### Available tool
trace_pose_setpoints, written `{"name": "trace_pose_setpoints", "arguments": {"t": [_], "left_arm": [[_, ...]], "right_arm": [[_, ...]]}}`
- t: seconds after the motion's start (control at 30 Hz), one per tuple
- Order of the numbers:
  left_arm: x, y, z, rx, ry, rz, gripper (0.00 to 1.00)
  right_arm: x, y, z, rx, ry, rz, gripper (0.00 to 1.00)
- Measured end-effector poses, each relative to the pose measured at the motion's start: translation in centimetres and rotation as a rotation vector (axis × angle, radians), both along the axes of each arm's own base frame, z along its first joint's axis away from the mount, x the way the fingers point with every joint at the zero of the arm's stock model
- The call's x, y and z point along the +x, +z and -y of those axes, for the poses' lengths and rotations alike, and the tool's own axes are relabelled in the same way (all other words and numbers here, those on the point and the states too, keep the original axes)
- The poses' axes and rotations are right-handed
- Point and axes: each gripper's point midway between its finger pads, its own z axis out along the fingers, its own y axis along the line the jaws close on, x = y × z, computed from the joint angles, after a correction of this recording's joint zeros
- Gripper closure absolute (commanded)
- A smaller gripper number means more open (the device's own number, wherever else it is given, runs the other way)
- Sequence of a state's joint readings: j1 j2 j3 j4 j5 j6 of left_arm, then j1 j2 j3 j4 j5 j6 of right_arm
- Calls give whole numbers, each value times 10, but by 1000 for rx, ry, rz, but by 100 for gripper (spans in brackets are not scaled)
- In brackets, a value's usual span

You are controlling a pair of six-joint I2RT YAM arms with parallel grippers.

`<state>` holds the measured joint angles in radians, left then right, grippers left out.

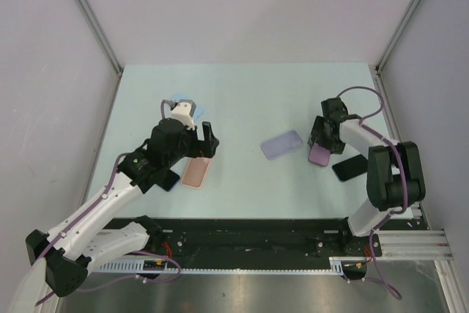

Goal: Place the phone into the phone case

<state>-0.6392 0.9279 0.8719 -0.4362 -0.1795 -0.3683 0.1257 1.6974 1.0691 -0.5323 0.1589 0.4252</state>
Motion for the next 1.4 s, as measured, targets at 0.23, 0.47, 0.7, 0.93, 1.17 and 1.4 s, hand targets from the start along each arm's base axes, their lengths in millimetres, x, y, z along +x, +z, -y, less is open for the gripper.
{"name": "trace_pose_setpoints", "arguments": {"t": [0.23, 0.47, 0.7, 0.93, 1.17, 1.4], "left_arm": [[-9, -4, 22, -110, -43, -88, 12], [-18, -4, 42, -227, -86, -160, 17], [-21, -32, 63, -307, -114, -261, 19], [-14, -46, 91, -353, -195, -313, 24], [-10, -74, 114, -365, -270, -392, 34], [-12, -97, 134, -412, -325, -498, 69]], "right_arm": [[-67, -2, -65, 57, 186, 40, 51], [-117, 12, -111, 110, 313, 123, 52], [-141, 24, -164, 253, 439, 254, 53], [-153, 35, -206, 383, 546, 316, 54], [-153, 60, -232, 481, 640, 404, 55], [-155, 76, -242, 532, 704, 448, 55]]}}
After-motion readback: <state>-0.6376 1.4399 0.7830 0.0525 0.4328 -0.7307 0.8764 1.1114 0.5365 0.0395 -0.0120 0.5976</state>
